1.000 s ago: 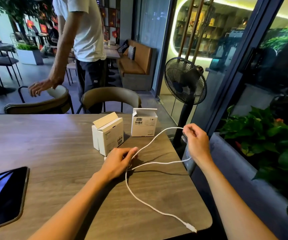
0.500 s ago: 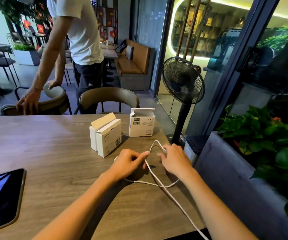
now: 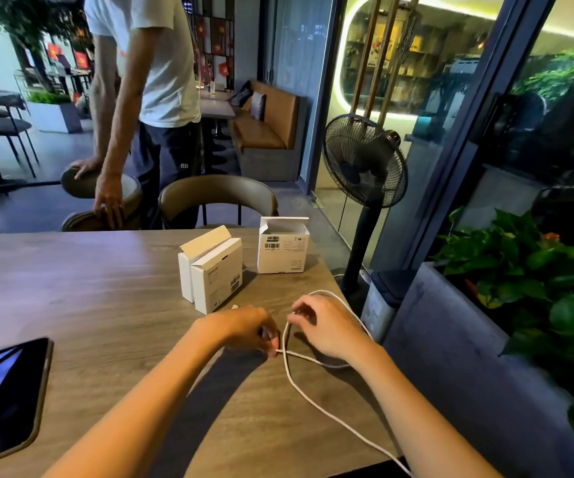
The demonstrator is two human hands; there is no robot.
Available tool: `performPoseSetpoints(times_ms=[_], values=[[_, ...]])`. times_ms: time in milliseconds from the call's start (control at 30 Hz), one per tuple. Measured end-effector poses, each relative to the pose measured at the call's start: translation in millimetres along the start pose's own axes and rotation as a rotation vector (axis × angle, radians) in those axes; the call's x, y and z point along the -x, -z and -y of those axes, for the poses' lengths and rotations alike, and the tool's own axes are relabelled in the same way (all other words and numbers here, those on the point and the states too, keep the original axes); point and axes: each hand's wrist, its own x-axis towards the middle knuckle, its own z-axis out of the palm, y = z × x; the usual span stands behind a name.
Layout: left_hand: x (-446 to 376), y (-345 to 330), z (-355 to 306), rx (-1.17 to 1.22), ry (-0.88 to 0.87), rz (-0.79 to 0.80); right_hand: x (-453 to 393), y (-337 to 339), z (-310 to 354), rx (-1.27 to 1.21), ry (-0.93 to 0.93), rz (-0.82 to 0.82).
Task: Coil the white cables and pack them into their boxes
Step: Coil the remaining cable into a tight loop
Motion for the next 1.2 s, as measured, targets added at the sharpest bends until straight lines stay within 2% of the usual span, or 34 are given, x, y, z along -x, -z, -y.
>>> performPoseSetpoints(times_ms=[67, 267, 333, 467, 533, 600, 733, 800, 867, 933, 1033, 1100, 1200], values=[[-2.1, -2.0, -3.6, 0.041, -0.014, -0.082, 2.2, -4.2, 3.2, -0.130, -0.022, 0.145], [-1.4, -5.7, -2.2, 0.256, -0.137, -0.328, 0.7, 6.3, 4.3, -0.235, -0.022, 0.136], [0.9, -4.8, 0.2, 0.261, -0.160, -0.417, -2.7, 13.6, 4.4, -0.272, -0.008, 0.058], [9.4, 6.0, 3.0, 0.315, -0.177, -0.681, -11.1, 22.1, -3.9, -0.382, -0.014, -0.316], [13.3, 11.5, -6.1, 0.430, -0.186, -0.751, -11.9, 21.2, -3.0, -0.316, -0.010, -0.345], [16.3, 16.8, -20.7, 0.569, -0.206, -0.798, -11.4, 17.3, -0.3, -0.223, 0.010, -0.303], [21.6, 24.2, -35.1, 0.790, -0.263, -0.798, -9.7, 10.3, -1.3, -0.202, 0.074, -0.266], [24.1, 28.0, -35.1, 0.894, -0.231, -0.706, -11.6, 7.6, -7.1, -0.118, 0.098, -0.281], [25.0, 31.1, -33.9, 1.093, -0.197, -0.573, -12.4, 7.0, -12.0, 0.089, 0.163, -0.314], [25.1, 34.4, -33.2, 1.366, -0.205, -0.473, -9.8, 8.2, -10.6, 0.204, 0.254, -0.270], [23.2, 36.2, -37.4, 1.681, -0.291, -0.438, -3.1, 8.4, 3.1, 0.129, 0.196, -0.065], [19.7, 36.1, -41.0, 1.762, -0.317, -0.491, 0.3, 7.8, 14.3, 0.060, 0.101, 0.106], [15.3, 35.3, -42.8, 1.688, -0.335, -0.660, 5.2, 10.2, 27.7, 0.091, 0.024, 0.302]])
